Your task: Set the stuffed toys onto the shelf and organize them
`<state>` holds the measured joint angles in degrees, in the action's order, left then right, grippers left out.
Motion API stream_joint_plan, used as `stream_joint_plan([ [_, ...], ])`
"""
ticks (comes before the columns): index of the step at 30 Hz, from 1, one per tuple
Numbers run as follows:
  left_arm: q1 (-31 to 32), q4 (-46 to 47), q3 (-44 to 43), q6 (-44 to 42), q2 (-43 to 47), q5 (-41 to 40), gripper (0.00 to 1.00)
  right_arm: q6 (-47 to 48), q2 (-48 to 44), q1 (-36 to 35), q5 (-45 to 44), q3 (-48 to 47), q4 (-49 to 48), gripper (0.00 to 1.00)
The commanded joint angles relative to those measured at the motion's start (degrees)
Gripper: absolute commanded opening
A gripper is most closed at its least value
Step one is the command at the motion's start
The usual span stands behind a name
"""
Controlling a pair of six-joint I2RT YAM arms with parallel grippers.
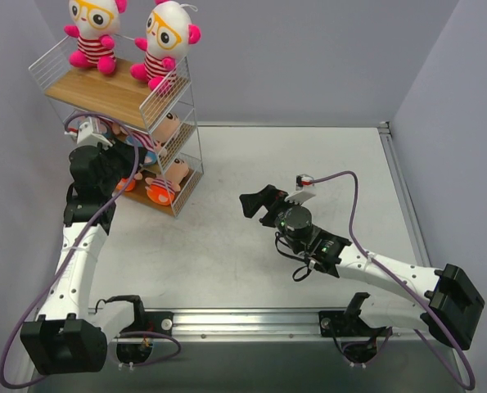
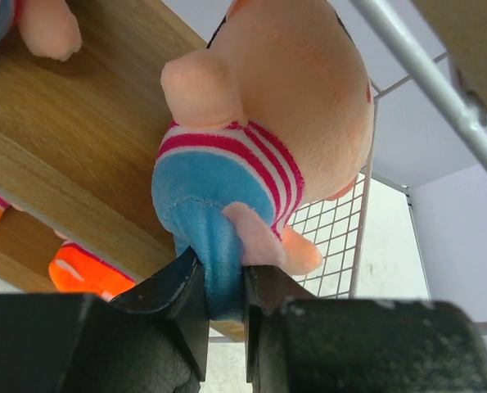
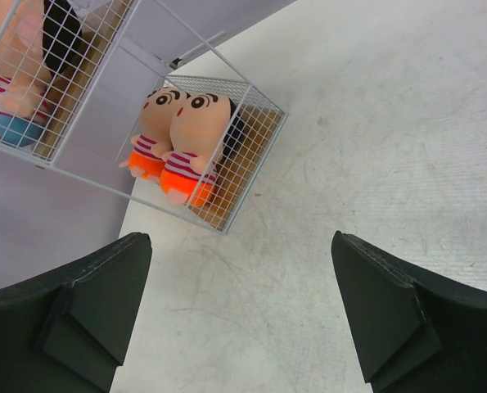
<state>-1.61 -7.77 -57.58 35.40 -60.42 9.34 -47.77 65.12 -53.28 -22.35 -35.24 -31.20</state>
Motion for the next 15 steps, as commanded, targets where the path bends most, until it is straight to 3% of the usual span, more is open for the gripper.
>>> stream_joint_plan([
  [1,-0.3,7.0,0.2,2.2,-0.9,2.7,0.15,1.3,-0.4,0.2,-0.2,-0.9,-3.2,0.97],
  [7,-0.3,12.0,1.2,3.5,-2.7,4.7,0.17,1.3,0.0,0.2,0.0,-1.1,-3.0,0.97],
  [15,-0.4,13.4,2.0,3.9,-3.5,5.4,0.29,1.4,1.3,0.2,0.6,-1.8,-3.1,0.97],
])
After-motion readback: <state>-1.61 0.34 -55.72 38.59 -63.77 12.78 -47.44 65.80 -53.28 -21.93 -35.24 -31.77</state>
